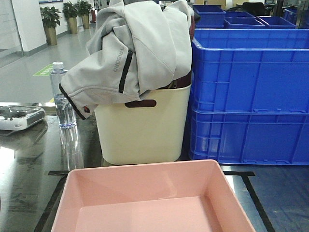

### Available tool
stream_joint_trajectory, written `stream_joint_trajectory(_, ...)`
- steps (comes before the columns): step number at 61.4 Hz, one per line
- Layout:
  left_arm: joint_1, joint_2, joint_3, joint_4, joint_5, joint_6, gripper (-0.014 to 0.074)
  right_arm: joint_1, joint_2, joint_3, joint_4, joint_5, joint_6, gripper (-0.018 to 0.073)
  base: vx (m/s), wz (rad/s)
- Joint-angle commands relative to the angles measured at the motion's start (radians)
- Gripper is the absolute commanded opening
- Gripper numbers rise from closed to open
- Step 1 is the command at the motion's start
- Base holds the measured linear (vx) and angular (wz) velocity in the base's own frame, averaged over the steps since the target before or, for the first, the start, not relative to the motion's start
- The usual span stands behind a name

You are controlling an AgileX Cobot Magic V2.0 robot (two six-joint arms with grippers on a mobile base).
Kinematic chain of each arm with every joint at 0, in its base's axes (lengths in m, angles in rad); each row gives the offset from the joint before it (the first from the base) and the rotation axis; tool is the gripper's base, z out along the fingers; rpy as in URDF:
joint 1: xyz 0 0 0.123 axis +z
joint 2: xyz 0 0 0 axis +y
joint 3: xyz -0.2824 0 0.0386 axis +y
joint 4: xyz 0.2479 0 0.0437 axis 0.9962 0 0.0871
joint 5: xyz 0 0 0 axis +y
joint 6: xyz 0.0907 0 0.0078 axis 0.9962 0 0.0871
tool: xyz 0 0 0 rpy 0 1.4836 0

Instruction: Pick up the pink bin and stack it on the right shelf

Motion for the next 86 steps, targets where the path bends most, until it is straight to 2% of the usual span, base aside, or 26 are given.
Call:
stream_joint_trajectory(1,0.032,-0.020,0.062,-0.046,-0.206,-0.001,-0.0006,0.001,0.006,-0.026,-0.010,-0.057,-0.010,-0.0011,0.00,0.00)
stream_joint_trajectory(7,0.061,-0.059,0.142,-0.045,-0.319,0.006,-0.0006,0.001,0.006,-0.026,-0.010,-0.057,-0.010,-0.0009,0.00,0.00)
stream_joint_trajectory(9,0.070,-0.058,0.135,-0.042,-0.295,0.014,-0.0006,0.001,0.006,-0.026,-0.010,-0.056,-0.010,-0.0009,0.00,0.00)
stream_joint_trajectory(16,0.106,-0.056,0.137,-0.044,-0.316,0.062,-0.0006,0.001,0.006,-0.026,-0.010,-0.056,-0.010,-0.0009,0.00,0.00)
stream_joint_trajectory(24,0.144,-0.056,0.137,-0.044,-0.314,0.071,-0.0006,0.001,0.006,-0.026,-0.011,-0.056,-0.010,-0.0009,0.00,0.00)
stream_joint_trajectory(77,0.145,-0.055,0.136,-0.045,-0.314,0.070,-0.0006,0.001,-0.002,-0.017,-0.010,-0.057,-0.012,-0.0009,0.00,0.00)
stream_joint_trajectory(80,0.145,-0.055,0.136,-0.045,-0.314,0.070,-0.0006,-0.013,-0.025,-0.001,-0.035,-0.071,-0.025,-0.0009,0.00,0.00)
stream_joint_trajectory(86,0.145,-0.055,0.136,-0.045,-0.314,0.070,-0.0006,-0.111,-0.104,0.087,-0.050,-0.206,-0.030,-0.0009,0.00,0.00)
